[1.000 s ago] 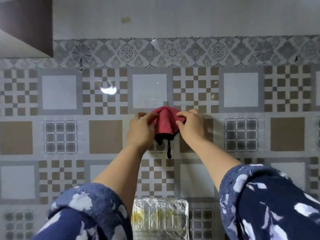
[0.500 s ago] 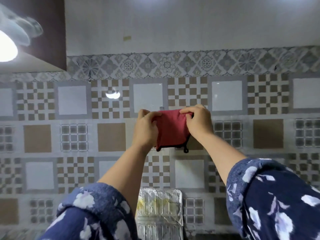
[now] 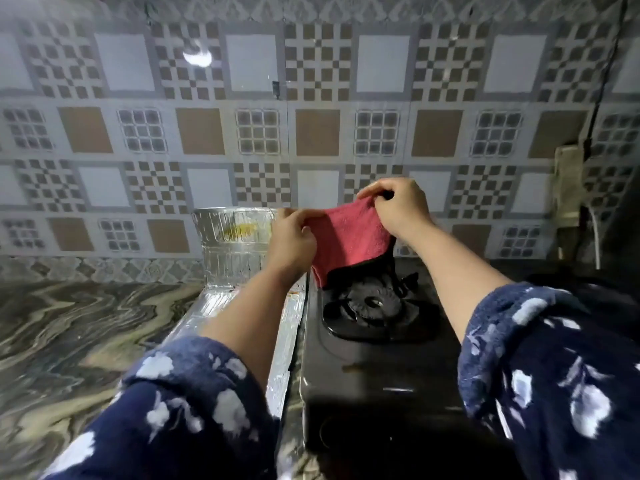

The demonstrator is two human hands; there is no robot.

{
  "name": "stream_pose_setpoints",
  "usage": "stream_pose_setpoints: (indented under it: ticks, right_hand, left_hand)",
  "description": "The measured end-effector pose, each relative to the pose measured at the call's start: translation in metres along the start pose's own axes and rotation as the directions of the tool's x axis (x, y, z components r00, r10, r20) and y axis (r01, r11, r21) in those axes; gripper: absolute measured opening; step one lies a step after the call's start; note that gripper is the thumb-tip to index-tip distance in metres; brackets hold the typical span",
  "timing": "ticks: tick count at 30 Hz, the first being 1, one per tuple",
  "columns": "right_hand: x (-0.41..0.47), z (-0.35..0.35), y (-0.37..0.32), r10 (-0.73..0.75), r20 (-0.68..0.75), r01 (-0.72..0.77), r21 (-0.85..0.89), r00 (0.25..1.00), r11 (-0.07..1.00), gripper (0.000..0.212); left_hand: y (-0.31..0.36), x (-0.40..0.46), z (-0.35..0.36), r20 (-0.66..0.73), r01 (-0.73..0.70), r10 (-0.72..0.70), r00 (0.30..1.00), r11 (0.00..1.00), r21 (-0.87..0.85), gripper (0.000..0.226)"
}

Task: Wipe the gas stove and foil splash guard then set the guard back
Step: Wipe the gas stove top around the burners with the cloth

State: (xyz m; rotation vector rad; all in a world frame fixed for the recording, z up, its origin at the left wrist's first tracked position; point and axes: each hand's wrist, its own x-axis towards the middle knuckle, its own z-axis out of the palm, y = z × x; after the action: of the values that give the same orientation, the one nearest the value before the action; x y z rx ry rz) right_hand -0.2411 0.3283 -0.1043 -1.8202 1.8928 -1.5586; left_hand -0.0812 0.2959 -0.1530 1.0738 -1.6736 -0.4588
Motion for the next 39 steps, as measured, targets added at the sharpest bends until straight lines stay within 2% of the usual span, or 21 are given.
stream_pose_setpoints:
  ticks: [6,10,13,15,17,19,22,26,28,34,39]
  right_hand:
    - [-0.076,-0.013,0.036,0.220,0.100,-0.223,0.021,0.970,0.975,0.042]
    - [-0.123,0.006,0.073,0.347,0.147,-0.341,-0.067,0.926,0.938,0.042]
    - [-0.154,0.018,0.094,0.305,0.174,-0.259,-0.242,0.936,0.935,0.030]
    - [-0.167,0.022,0.099,0.108,0.210,-0.017,-0.397,0.972,0.918,0.020]
    - [-0.170,0.029,0.095,-0.128,0.316,0.234,-0.322,0.940,0.917,0.022]
    - [-0.170,0.041,0.087,-0.196,0.469,0.321,-0.204,0.861,0.925,0.029]
    - [-0.178,0.060,0.081,-0.126,0.602,0.286,-0.177,0.789,0.942,0.037]
    - [-0.187,0.065,0.084,-0.056,0.638,0.330,-0.319,0.768,0.889,0.046]
    - [-0.190,0.064,0.082,-0.022,0.633,0.322,-0.363,0.774,0.874,0.048]
    - [-0.199,0.062,0.075,0.076,0.560,0.243,-0.473,0.825,0.847,0.050]
    - [-0.201,0.066,0.067,0.120,0.523,0.197,-0.511,0.844,0.837,0.048]
  left_hand:
    - [0.005,-0.076,0.008,0.167,0.182,-0.191,0.967,0.981,0.066,0.053]
    - [-0.012,-0.117,0.016,0.293,0.238,-0.278,0.915,0.957,0.165,0.051]
    - [-0.036,-0.134,0.025,0.325,0.183,-0.263,0.908,0.949,0.257,0.044]
    - [-0.052,-0.140,0.027,0.321,0.122,-0.229,0.919,0.939,0.322,0.038]
    - [-0.063,-0.143,0.025,0.296,0.053,-0.173,0.939,0.926,0.375,0.037]
    - [-0.071,-0.148,0.020,0.295,0.000,-0.124,0.947,0.922,0.388,0.040]
    - [-0.083,-0.153,0.010,0.355,-0.049,-0.098,0.930,0.922,0.383,0.056]
    - [-0.092,-0.163,0.008,0.434,-0.169,-0.049,0.899,0.877,0.450,0.075]
    - [-0.091,-0.167,0.009,0.443,-0.185,-0.051,0.895,0.861,0.473,0.082]
    - [-0.091,-0.170,0.008,0.462,-0.225,-0.055,0.885,0.817,0.530,0.068]
    - [-0.095,-0.170,0.008,0.478,-0.225,-0.066,0.876,0.820,0.526,0.053]
